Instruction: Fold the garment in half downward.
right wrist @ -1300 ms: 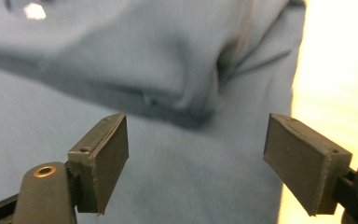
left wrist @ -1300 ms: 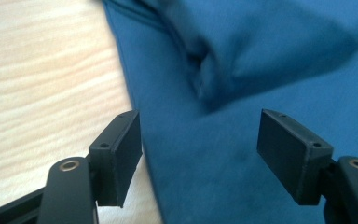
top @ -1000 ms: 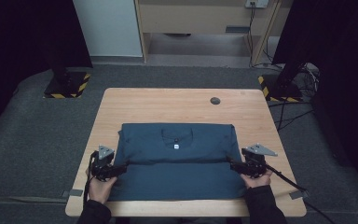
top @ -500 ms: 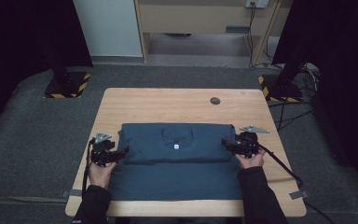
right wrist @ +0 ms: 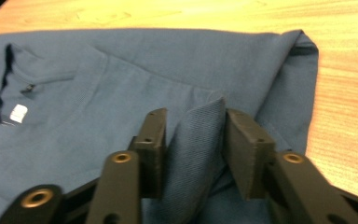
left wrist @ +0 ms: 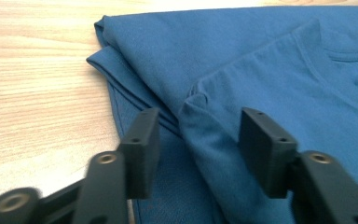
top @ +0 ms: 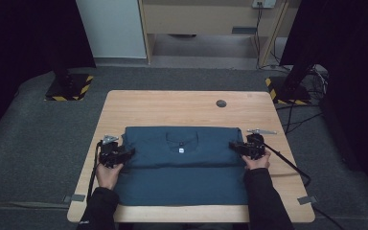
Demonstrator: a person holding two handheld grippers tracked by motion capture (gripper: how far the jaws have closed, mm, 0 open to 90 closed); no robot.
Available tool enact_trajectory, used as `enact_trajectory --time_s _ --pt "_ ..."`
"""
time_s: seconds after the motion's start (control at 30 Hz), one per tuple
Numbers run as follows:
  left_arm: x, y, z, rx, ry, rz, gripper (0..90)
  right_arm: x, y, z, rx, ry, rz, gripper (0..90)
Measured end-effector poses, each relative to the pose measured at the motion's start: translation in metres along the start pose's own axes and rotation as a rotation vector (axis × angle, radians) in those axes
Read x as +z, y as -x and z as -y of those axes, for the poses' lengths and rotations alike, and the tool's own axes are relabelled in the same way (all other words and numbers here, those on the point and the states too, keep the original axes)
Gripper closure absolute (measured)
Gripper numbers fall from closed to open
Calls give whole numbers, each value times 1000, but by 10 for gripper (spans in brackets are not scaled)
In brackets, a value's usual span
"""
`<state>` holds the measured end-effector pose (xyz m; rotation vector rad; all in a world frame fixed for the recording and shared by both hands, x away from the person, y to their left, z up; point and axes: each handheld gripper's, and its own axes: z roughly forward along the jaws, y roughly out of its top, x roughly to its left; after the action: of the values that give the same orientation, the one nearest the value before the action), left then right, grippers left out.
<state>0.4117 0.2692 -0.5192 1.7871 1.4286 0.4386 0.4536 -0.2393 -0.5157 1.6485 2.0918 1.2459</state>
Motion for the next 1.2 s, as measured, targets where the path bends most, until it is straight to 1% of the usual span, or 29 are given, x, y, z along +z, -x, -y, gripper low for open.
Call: enact_trajectory --time_s 0.07,0.13,0.23,0.3,0.37,0.43,0.53,0.6,0.67,0.7,0.77,0.8,0.83,0.87,0.9,0.93,0.97,1.0,1.03,1.07,1.13,1.17,1.2 --pt "1 1 0 3 2 -1 553 2 0 2 -10 -4 10 661" --pt "2 3 0 16 -2 -7 630 3 0 4 -24 1 21 724" --pt "1 5 0 22 -7 -11 732 2 -1 6 -30 8 17 806" --pt "-1 7 -2 36 -5 -16 787 1 -1 6 -35 15 13 837" --pt "-5 9 -3 46 2 -16 823 0 -3 6 -40 18 13 849" --pt "-11 12 -4 60 16 -10 835 -4 -5 7 -49 31 9 853" --pt "-23 16 -3 79 24 21 840 -15 -9 7 -49 65 -21 852" --pt "-33 17 -1 82 38 54 841 -26 -13 8 -53 85 -48 851" --pt "-45 20 0 94 52 77 841 -37 -17 11 -47 101 -88 849" --pt "-50 22 2 92 64 97 841 -43 -19 12 -54 107 -98 848" --pt "-60 24 5 88 72 125 841 -53 -23 17 -71 113 -116 847" --pt "-65 25 8 88 73 148 841 -58 -25 20 -80 113 -125 846" --pt "-68 26 10 92 66 163 841 -62 -27 23 -90 112 -136 845" --pt "-70 28 13 104 59 168 841 -65 -28 26 -97 111 -146 845" --pt "-72 29 16 107 55 178 841 -68 -29 29 -102 111 -155 845" --pt "-72 29 16 107 55 178 841 -68 -29 29 -102 111 -155 845" --pt "-75 29 20 110 51 200 841 -71 -30 31 -104 108 -165 844" --pt "-77 30 27 121 43 216 841 -75 -31 37 -118 102 -181 843" --pt "-77 30 27 121 43 216 841 -76 -31 39 -125 100 -184 843" --pt "-80 30 35 128 23 226 840 -78 -31 42 -131 95 -189 841" --pt "-81 27 45 118 6 229 839 -80 -29 49 -143 88 -191 835" --pt "-81 27 45 118 6 229 839 -80 -29 49 -143 88 -191 835" --pt "-81 24 52 104 -9 235 839 -81 -28 53 -143 85 -192 828"
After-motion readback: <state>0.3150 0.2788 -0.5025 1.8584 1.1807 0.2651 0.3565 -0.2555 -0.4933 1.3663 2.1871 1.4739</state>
